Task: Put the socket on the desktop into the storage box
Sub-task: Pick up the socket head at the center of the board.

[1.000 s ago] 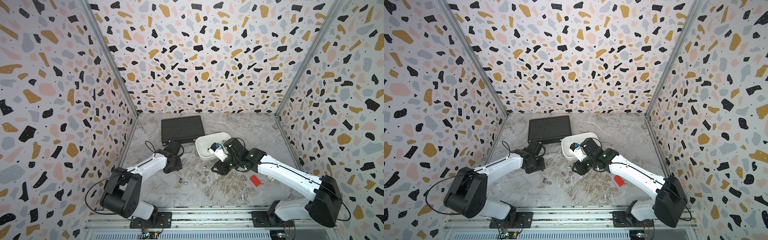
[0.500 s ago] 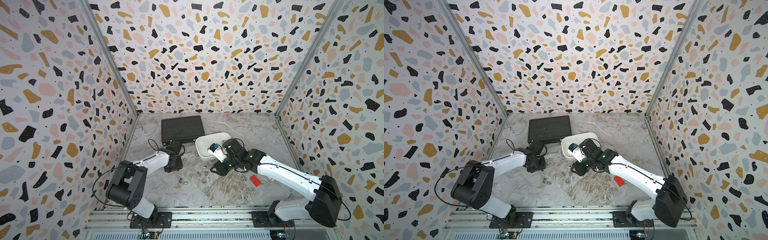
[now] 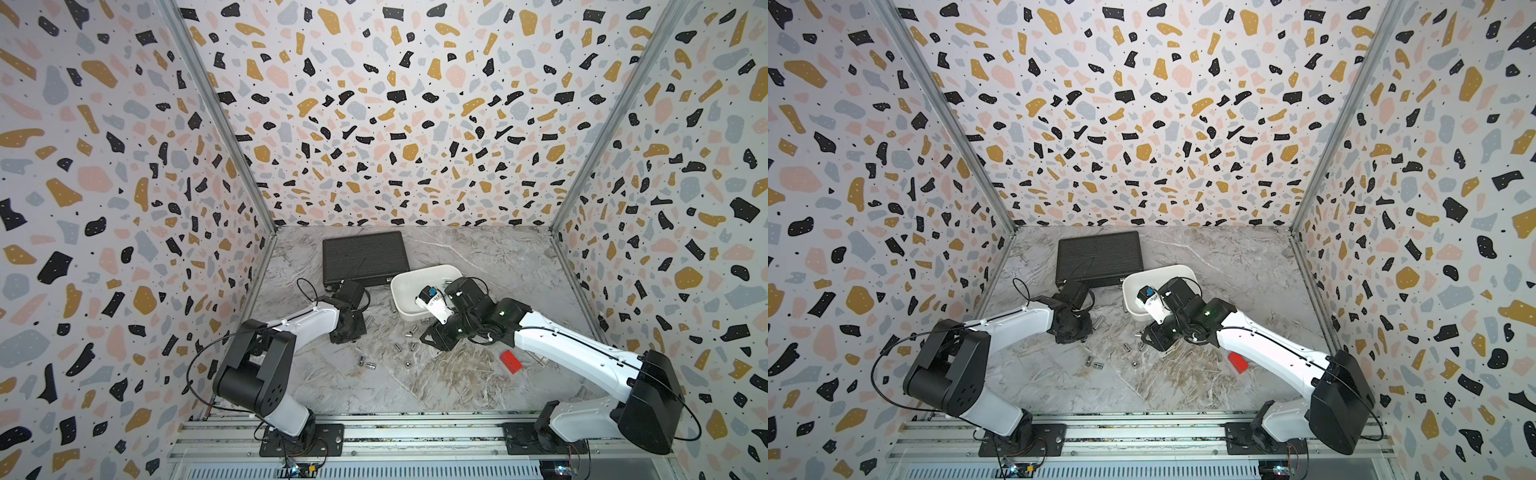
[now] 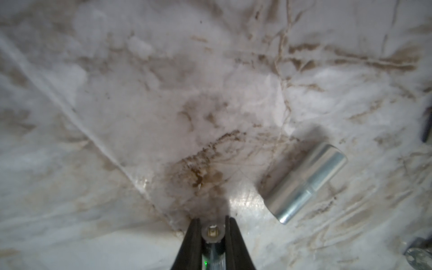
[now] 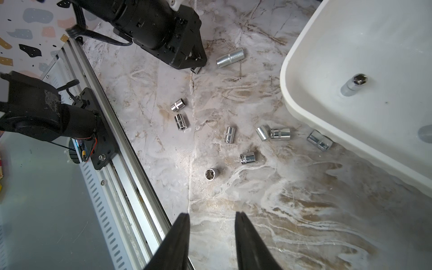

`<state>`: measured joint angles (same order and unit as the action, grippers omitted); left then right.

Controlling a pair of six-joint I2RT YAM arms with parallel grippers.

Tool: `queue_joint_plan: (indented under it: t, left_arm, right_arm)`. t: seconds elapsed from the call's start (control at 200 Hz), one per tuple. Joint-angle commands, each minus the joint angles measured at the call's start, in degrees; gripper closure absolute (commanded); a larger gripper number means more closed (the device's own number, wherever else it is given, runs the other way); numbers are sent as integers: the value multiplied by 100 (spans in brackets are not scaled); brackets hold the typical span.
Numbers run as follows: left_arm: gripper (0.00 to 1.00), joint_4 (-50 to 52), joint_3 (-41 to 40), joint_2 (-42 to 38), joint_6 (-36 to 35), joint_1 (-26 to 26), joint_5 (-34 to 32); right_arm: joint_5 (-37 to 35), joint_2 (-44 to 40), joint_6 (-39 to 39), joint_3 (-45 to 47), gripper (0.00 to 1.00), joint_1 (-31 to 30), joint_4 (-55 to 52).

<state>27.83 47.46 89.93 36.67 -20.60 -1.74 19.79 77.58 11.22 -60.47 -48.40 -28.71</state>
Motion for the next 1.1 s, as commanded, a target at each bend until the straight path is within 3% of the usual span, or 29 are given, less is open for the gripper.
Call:
queue_joint_plan:
  t: [0.0, 0.536, 1.096]
  left_arm:
    - [95, 62, -79, -200, -28, 34, 63]
    - [99, 333, 467, -651, -109, 24, 460]
    - [100, 380, 1602, -63, -1, -329, 713]
  right_arm:
    - [-173, 34, 121, -6, 63, -29, -17]
    - [-379, 83, 436, -28, 63, 67, -32]
    - [-492, -180, 775, 218, 63, 655, -97]
